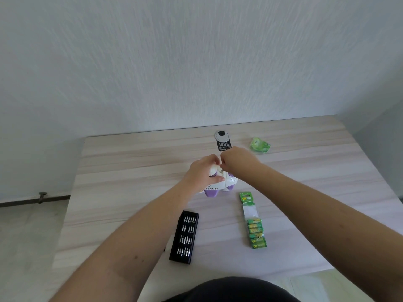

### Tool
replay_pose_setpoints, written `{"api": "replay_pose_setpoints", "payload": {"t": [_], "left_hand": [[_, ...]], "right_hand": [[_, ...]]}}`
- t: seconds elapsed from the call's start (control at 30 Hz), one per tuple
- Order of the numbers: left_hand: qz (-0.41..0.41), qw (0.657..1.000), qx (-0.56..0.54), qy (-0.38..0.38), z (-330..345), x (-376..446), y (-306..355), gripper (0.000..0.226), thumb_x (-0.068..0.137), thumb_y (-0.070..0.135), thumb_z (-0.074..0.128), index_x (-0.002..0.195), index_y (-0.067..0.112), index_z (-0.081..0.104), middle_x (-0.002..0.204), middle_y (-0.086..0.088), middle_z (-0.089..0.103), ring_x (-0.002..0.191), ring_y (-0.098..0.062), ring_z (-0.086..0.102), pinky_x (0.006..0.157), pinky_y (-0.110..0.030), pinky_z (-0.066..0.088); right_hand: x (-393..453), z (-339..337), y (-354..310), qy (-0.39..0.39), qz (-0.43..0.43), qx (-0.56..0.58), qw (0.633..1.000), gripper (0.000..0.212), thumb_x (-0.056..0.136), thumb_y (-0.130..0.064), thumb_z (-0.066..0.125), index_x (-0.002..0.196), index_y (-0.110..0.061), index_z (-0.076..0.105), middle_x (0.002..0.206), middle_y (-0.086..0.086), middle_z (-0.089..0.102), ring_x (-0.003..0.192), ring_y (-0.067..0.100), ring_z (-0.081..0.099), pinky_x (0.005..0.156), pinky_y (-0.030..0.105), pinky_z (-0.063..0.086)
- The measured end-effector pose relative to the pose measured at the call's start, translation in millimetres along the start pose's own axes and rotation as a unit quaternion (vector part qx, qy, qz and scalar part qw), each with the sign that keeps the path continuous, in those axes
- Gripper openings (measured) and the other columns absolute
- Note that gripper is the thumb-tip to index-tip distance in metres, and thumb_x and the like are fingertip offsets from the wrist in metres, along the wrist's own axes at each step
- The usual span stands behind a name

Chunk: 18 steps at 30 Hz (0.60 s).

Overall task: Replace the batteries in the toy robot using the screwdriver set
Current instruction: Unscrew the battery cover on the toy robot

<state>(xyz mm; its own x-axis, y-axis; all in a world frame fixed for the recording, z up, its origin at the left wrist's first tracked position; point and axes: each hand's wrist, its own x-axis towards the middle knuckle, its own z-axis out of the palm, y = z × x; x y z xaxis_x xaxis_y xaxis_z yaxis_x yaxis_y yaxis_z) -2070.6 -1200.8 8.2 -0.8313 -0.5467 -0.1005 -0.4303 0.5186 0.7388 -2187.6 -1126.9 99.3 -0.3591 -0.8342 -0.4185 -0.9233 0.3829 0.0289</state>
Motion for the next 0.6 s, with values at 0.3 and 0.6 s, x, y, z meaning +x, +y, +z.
{"api": "replay_pose_setpoints", "payload": {"t": [0.3,0.6], "left_hand": [[-0.001,1.0,-0.002,0.002,0.9,0.2,-1.3,0.042,0.071,0.028,0.081,0.104,0.022,0.056,0.098,0.004,0.065,0.093,-0.022,0.061,0.082,-0.035,0.049],[0.002,1.0,-0.001,0.005,1.4,0.2,-1.5,0.043,0.071,0.027,0.082,0.105,0.022,0.056,0.102,0.004,0.065,0.095,-0.021,0.059,0.083,-0.032,0.047]], "right_hand": [[-3.1,-0.8,2.6,0.026,-0.04,-0.019,0.999,0.018,0.088,-0.017,0.059,0.105,-0.014,0.064,0.102,0.007,0.063,0.096,0.027,0.062,0.074,0.031,0.048],[-7.1,-3.0,2.5,0.041,-0.036,-0.032,0.998,0.024,0.086,-0.009,0.057,0.108,-0.016,0.065,0.105,0.007,0.062,0.094,0.028,0.061,0.071,0.031,0.047]]}}
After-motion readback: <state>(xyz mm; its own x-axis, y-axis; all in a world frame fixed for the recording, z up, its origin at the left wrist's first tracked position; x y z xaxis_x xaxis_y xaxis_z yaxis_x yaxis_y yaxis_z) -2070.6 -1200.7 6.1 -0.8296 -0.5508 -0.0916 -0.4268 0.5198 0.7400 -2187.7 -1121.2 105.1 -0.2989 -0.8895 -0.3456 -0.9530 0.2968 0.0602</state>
